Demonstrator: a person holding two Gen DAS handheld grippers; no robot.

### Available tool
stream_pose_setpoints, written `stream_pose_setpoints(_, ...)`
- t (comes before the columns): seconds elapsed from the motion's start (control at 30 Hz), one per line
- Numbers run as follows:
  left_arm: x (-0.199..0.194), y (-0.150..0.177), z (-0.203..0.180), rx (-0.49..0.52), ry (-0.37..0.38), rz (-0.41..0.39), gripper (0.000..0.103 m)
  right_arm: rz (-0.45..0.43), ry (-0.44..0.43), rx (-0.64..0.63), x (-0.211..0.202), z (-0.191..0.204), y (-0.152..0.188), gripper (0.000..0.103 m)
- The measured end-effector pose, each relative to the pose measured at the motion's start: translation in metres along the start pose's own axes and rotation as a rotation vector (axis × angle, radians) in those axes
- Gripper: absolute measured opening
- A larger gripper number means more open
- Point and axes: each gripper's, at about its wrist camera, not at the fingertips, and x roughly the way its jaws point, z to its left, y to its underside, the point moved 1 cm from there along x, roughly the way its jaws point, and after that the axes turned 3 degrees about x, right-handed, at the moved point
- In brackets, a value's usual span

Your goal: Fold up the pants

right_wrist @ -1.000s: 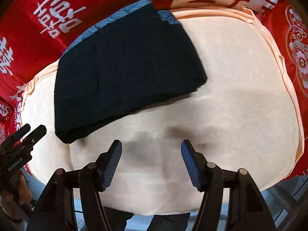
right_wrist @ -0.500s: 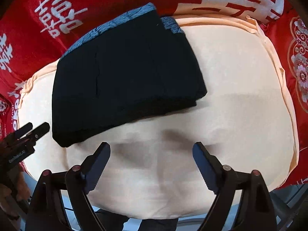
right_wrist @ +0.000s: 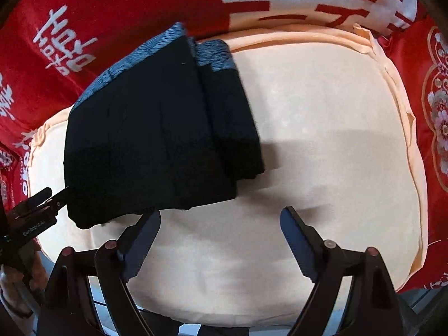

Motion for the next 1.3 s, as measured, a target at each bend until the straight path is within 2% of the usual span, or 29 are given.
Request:
stream_pose_setpoints(0.1,0.001,-0.006,0.002,-0.022,0.031,0.004,0.09,-0.004,-0.01,0.011,-0.003,-0.013,-0.006,0.09)
stream_pose_setpoints(0.37,0.009,-0.021,0.007,-0.067,0.055,0.017,0.09,-0.009,0.016,0.015,-0.002,-0.041,-0.023,0.09)
stream_pose_setpoints(0.47,0.01,-0.025,0.009,-0.09,0.091,0.015,0.09,-0.002,-0.009,0.023,-0.002,-0.048,-0.026,0.09)
stream_pose_setpoints(0.63,0.011,-0.034,0.022,-0.121,0.18,-0.005,0.09,0.006,-0.123,0.011,0.003,-0.055,-0.038,0.09)
stream_pose_setpoints(0.7,0.014,-0.038,0.028,-0.124,0.241,-0.001,0.09,-0.001,-0.195,-0.013,0.005,-0.056,-0.043,0.09)
stream_pose_setpoints(0.83,0.02,-0.043,0.039,-0.123,0.307,0.0,0.09,0.031,-0.313,-0.045,0.015,-0.062,-0.052,0.09)
stream_pose_setpoints(1.03,0.045,-0.047,0.05,-0.105,0.442,0.051,0.09,0.065,-0.444,-0.057,0.034,-0.066,-0.075,0.09)
stream_pose_setpoints(1.13,0.055,-0.051,0.049,-0.069,0.483,0.064,0.09,0.076,-0.508,-0.081,0.043,-0.065,-0.084,0.09)
stream_pose_setpoints(1.23,0.064,-0.057,0.048,-0.055,0.515,0.063,0.097,0.106,-0.576,-0.112,0.055,-0.061,-0.092,0.09)
stream_pose_setpoints(1.3,0.067,-0.057,0.045,-0.054,0.534,0.066,0.097,0.114,-0.607,-0.137,0.063,-0.055,-0.094,0.09)
